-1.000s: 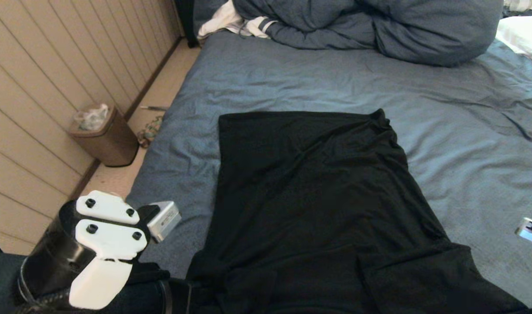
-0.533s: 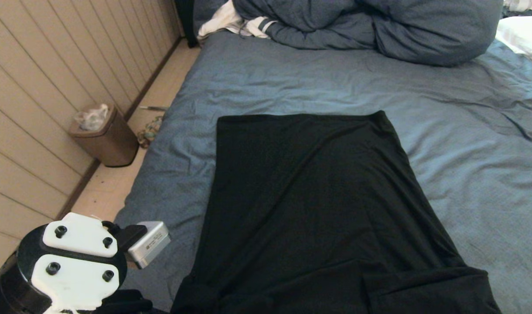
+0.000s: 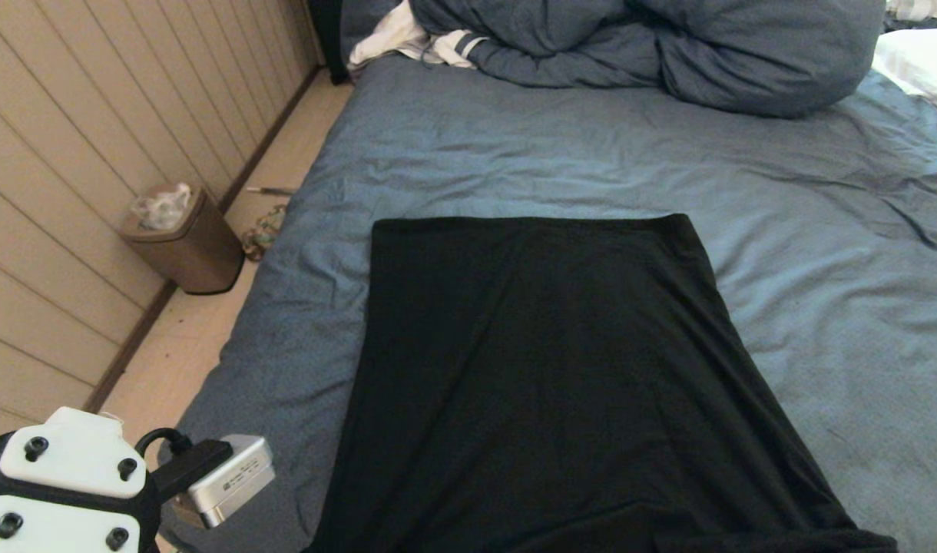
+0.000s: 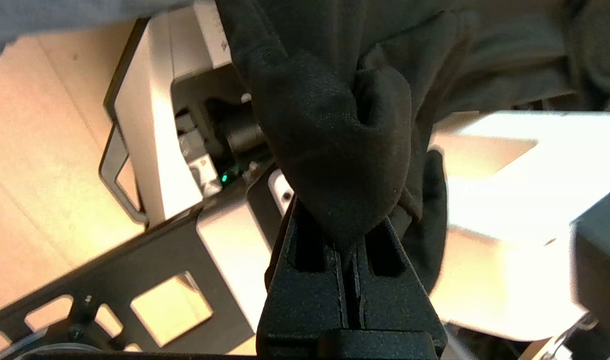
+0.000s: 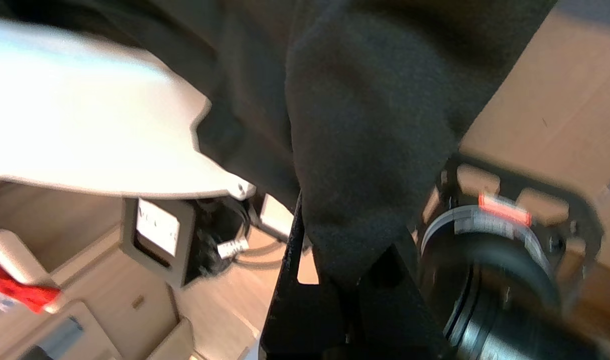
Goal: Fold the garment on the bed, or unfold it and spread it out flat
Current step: Fold the black T-shirt
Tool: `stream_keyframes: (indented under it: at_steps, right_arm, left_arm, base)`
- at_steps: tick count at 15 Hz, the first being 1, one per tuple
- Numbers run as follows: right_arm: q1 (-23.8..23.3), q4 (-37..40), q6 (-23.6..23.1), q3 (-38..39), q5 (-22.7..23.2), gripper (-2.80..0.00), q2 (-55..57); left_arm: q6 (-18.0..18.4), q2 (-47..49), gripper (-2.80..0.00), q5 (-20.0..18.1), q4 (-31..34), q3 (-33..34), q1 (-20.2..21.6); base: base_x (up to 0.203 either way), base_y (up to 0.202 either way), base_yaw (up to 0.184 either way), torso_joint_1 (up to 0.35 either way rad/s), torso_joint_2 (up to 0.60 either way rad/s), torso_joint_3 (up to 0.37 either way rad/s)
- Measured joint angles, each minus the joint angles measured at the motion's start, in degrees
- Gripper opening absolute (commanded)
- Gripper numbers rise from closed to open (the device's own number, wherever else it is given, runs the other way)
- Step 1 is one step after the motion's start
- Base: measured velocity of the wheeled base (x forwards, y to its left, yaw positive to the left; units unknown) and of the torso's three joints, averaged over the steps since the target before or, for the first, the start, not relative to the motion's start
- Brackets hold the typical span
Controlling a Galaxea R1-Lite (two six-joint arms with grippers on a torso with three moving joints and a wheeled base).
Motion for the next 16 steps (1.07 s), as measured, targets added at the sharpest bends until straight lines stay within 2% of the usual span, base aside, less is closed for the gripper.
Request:
stream_keyframes:
  at_steps: [4,11,14,16]
  right_arm:
    - [0.7,3.7,0.04,0.04,-0.4,-2.8,-2.75]
    - [1.81,4.35,0.03,2.95,-0.32,-2.8,-4.7]
    - [1.77,3.6,0.12,3.85,-0.3,-2.8,-5.16]
    - [1.57,0.8,0.37,2.53,-0.31,-2.8,-3.49]
  left_arm:
    - [-0.61,-0.95,-2.8,-0.99,0.38,1.51,-0.74]
    - [-1.28,-1.66,-2.8,-6.21,1.06,4.05,-1.05]
    - [-1.43,-1.98,-2.8,-6.01,0.91,4.33,-1.05]
    - [-1.39,-1.64,-2.8,-4.34,0.45,2.2,-0.85]
  base:
    - [0.0,0.0,0.0,0.0,0.0,0.0]
    - [0.0,0.0,0.0,0.0,0.0,0.0]
    - [0.0,0.0,0.0,0.0,0.0,0.0]
    - [0.0,0.0,0.0,0.0,0.0,0.0]
